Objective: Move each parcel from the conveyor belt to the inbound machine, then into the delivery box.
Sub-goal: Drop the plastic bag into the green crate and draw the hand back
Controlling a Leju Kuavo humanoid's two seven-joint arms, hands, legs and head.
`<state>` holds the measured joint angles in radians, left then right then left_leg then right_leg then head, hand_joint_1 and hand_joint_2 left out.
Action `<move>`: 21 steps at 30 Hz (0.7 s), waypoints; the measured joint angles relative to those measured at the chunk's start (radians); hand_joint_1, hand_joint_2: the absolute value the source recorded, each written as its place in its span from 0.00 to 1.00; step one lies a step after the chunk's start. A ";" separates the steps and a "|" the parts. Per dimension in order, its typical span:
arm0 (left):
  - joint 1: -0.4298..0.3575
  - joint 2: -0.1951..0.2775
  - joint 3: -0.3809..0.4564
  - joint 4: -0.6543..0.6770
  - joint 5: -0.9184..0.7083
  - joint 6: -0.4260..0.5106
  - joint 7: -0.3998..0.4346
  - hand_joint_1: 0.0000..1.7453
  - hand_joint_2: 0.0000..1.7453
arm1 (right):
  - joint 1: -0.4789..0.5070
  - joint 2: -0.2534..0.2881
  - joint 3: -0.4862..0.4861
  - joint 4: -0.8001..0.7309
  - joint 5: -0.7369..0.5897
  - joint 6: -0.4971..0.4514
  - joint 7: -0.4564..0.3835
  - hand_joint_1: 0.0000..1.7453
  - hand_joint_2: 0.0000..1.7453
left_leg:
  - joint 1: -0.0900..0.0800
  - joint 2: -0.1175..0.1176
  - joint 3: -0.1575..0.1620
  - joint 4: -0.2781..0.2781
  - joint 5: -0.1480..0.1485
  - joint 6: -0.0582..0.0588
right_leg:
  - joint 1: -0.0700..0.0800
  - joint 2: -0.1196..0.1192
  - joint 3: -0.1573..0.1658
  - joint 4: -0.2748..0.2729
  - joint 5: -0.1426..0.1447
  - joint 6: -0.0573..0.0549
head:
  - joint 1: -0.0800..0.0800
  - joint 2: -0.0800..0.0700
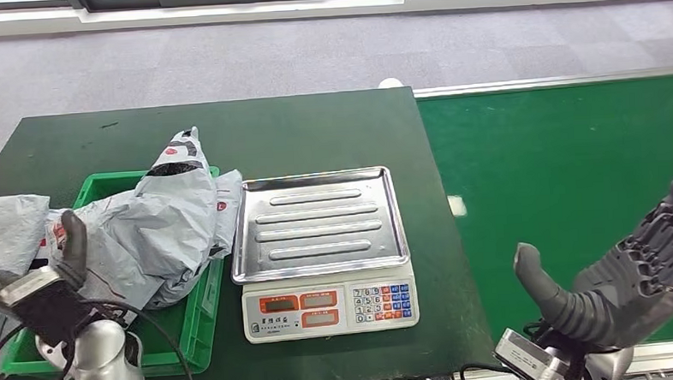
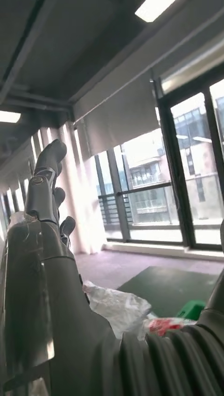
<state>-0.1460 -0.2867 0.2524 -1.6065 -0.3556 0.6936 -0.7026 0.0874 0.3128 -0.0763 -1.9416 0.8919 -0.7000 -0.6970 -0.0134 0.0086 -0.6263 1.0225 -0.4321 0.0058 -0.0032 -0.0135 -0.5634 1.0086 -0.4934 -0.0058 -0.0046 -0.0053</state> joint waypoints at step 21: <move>0.126 0.014 -0.186 -0.248 0.516 -0.700 0.001 0.00 1.00 | -0.015 -0.001 0.079 0.109 -0.127 0.001 -0.007 0.00 1.00 | 0.000 -0.002 0.000 0.000 0.000 0.000 | 0.000 -0.001 0.000 0.000 -0.002 0.000 | 0.000 0.000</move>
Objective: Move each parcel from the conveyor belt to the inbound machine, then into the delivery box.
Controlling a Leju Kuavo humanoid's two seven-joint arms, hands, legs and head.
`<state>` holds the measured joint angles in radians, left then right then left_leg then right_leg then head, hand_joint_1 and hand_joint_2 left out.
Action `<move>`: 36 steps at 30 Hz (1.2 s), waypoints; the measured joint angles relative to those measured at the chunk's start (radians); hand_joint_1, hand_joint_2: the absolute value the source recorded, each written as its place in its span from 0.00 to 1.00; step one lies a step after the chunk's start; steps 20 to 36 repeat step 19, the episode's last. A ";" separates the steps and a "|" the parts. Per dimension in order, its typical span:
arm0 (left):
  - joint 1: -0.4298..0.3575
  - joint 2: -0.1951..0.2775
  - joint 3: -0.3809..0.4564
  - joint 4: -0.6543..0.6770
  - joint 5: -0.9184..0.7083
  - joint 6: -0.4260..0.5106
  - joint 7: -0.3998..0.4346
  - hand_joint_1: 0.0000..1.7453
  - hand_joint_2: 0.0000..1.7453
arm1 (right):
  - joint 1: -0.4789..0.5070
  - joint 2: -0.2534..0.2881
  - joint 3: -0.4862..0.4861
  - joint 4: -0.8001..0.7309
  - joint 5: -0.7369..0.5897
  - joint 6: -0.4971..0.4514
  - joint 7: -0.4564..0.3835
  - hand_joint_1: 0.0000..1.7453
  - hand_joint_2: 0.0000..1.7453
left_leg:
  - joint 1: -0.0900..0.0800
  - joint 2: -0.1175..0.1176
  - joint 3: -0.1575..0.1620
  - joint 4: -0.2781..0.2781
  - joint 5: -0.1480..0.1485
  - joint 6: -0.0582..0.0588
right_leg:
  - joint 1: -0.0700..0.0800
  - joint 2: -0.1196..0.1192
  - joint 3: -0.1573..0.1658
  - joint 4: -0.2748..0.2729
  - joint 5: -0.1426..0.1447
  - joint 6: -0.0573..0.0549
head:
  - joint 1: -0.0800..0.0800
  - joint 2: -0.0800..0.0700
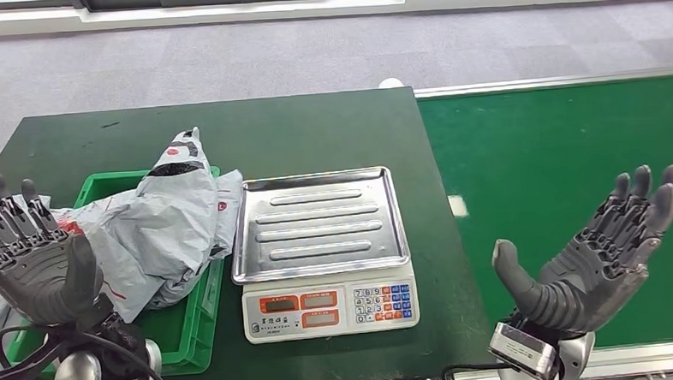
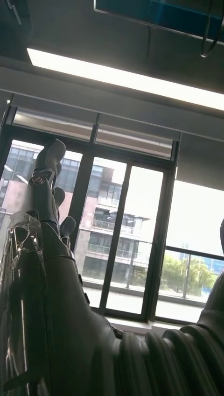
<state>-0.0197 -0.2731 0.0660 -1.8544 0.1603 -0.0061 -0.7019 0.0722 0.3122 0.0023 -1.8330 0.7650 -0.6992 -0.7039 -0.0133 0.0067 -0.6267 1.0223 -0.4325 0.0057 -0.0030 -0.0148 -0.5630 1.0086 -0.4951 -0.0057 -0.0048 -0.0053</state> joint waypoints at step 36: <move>-0.059 0.008 -0.265 0.101 -0.171 -0.075 0.002 0.00 1.00 | -0.025 -0.004 0.119 0.101 -0.100 0.000 0.001 0.00 1.00 | 0.000 0.000 0.000 0.001 0.000 0.000 | -0.001 0.000 -0.001 0.000 0.001 0.000 | 0.000 0.000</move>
